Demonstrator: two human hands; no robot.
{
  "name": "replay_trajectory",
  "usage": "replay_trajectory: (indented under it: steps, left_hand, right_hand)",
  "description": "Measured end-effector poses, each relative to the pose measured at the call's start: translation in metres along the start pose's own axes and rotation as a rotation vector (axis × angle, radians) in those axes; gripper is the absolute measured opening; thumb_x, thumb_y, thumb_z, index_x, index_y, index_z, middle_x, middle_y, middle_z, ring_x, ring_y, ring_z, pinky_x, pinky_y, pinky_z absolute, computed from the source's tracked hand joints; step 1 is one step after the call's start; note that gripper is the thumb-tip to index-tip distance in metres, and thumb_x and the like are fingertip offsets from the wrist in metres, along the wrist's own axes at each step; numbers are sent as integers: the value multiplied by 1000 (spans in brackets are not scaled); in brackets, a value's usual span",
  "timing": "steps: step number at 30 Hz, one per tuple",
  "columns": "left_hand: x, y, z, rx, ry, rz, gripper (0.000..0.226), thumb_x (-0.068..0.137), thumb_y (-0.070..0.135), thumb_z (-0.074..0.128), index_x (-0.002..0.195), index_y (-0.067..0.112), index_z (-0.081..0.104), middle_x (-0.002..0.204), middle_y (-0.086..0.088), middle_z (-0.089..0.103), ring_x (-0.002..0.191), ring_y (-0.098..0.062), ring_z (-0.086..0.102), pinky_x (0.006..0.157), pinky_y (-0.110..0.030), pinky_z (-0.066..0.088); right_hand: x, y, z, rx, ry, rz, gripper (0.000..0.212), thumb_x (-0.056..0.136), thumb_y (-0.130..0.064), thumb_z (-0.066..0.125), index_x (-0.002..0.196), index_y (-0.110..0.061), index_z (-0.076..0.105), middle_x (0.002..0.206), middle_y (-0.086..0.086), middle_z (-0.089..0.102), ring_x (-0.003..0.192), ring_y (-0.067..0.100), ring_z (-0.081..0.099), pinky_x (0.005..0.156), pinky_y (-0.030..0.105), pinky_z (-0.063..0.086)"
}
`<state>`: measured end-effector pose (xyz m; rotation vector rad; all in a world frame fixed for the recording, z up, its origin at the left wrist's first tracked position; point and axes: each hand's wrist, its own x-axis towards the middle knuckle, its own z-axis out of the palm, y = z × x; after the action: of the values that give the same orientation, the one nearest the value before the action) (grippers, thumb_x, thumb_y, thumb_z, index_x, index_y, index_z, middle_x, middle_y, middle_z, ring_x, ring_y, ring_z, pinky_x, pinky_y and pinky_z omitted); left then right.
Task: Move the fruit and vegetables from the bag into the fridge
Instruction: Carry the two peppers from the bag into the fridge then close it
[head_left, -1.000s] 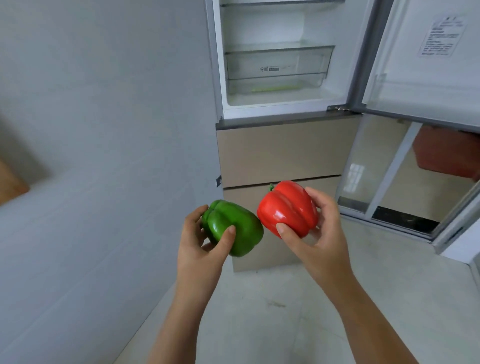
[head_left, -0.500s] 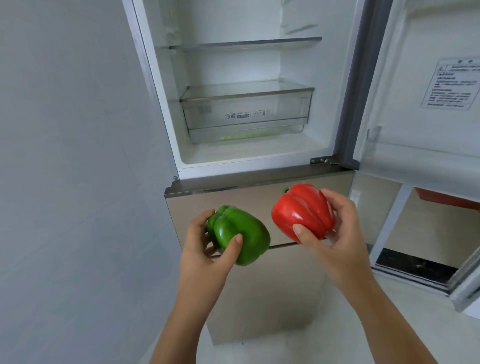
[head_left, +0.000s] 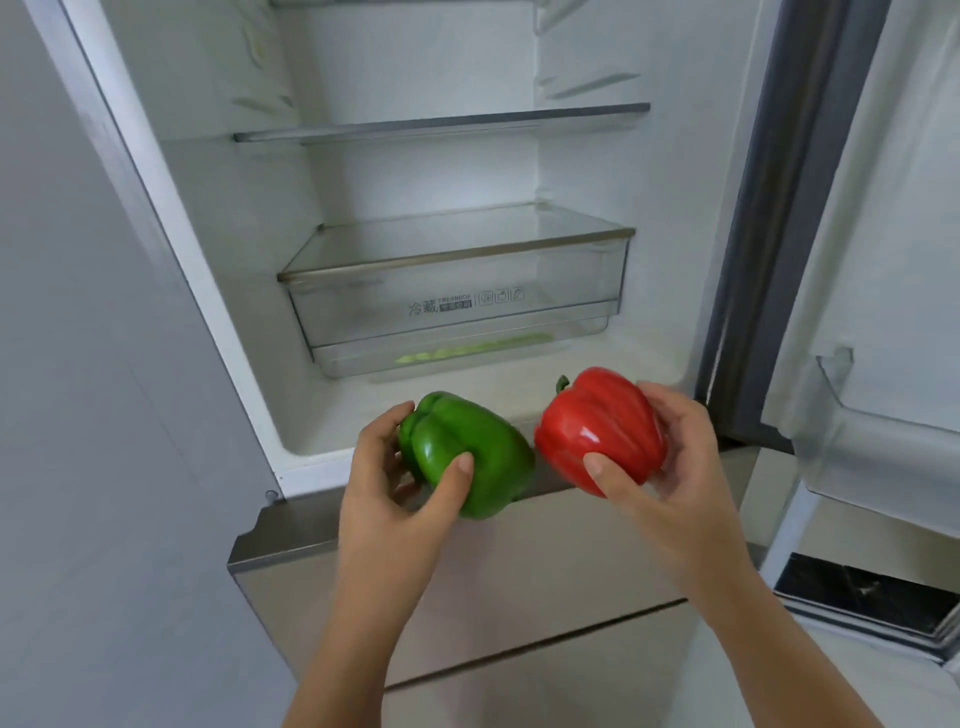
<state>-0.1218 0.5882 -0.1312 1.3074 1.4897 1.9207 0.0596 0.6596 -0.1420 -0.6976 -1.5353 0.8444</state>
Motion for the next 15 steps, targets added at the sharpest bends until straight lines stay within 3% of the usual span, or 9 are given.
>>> replay_trajectory:
  steps: [2, 5, 11, 15]
  left_hand:
    - [32, -3, 1, -16, 0, 39, 52, 56, 43, 71, 104, 41, 53, 101, 15, 62, 92, -2, 62, 73, -17, 51]
    - [78, -7, 0, -15, 1, 101, 51, 58, 41, 71, 104, 40, 52, 100, 14, 62, 90, -3, 62, 73, -18, 51]
    - [152, -10, 2, 41, 56, 217, 47, 61, 37, 71, 104, 35, 52, 97, 17, 62, 88, -2, 62, 74, -23, 52]
    - [189, -7, 14, 23, 80, 240, 43, 61, 29, 72, 99, 34, 51, 99, 15, 60, 87, -1, 61, 70, -16, 51]
  right_hand:
    - [29, 7, 13, 2, 10, -20, 66, 61, -31, 73, 116, -43, 38, 109, -39, 41, 101, -10, 49, 71, 11, 48]
    - [74, 13, 34, 20, 21, -57, 60, 62, -26, 71, 112, -39, 40, 115, -23, 42, 99, -10, 50, 71, 10, 48]
    - [130, 30, 61, 86, 41, -101, 62, 63, -27, 81, 108, -43, 41, 118, -18, 42, 101, -3, 53, 68, 10, 48]
    - [164, 37, 68, 112, 39, -154, 60, 63, -25, 75, 109, -44, 43, 121, -12, 45, 102, 0, 54, 71, 15, 49]
